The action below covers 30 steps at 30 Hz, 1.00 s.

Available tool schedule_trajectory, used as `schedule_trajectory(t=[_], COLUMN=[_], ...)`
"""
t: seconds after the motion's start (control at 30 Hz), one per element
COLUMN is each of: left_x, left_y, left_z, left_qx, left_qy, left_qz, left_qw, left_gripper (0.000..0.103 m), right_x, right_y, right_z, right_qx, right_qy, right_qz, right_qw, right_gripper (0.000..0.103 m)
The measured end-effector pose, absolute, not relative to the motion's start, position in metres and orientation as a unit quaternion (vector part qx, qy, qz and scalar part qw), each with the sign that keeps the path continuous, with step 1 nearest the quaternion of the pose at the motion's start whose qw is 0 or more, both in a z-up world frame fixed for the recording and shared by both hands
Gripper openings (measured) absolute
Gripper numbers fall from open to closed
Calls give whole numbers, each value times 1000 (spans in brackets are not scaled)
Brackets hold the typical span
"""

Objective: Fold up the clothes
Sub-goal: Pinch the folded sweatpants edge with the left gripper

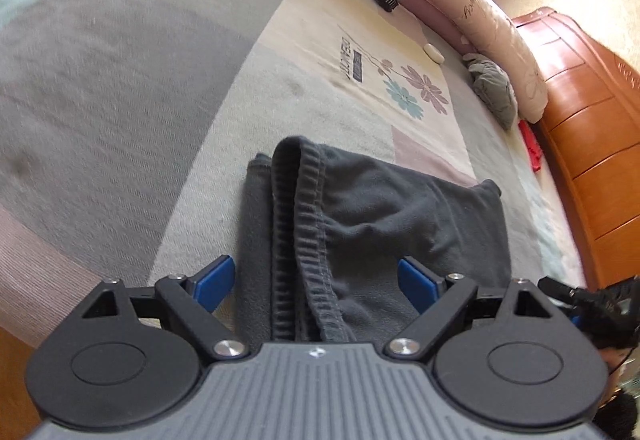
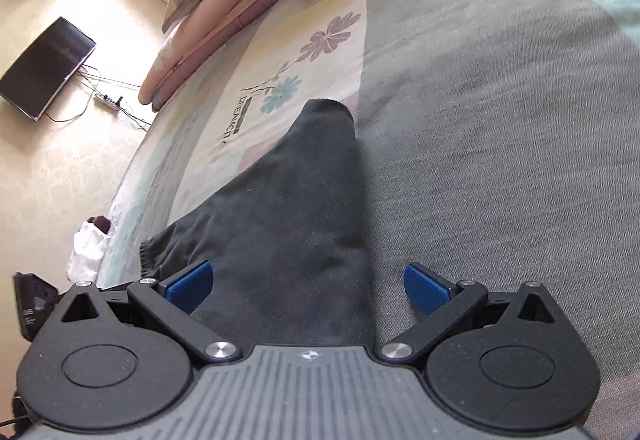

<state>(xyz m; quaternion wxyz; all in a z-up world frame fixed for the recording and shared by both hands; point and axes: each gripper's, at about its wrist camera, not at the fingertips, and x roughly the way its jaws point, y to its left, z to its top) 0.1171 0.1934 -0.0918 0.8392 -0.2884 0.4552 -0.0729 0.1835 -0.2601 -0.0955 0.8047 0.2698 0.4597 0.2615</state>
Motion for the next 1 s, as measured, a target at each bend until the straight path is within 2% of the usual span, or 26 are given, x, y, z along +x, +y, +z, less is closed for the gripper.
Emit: schedule_trajectory(t=[0.33, 0.5, 0.77, 1.0], left_x=[147, 166, 133, 174], left_y=[204, 213, 227, 219], left_z=[-98, -104, -124, -129], left_qx=[-331, -361, -425, -432], left_qy=[459, 466, 497, 473], left_qz=[-124, -154, -203, -227], left_qw=[815, 793, 728, 734], left_gripper=[93, 97, 97, 98], right_x=[232, 270, 238, 260], right_y=[-261, -236, -245, -233], right_z=[-114, -113, -114, -114], right_qx=[365, 345, 334, 344], right_qy=[475, 495, 528, 515], right_qz=[315, 336, 398, 407], right_qw=[736, 723, 672, 671], right_gripper=[103, 103, 103, 103])
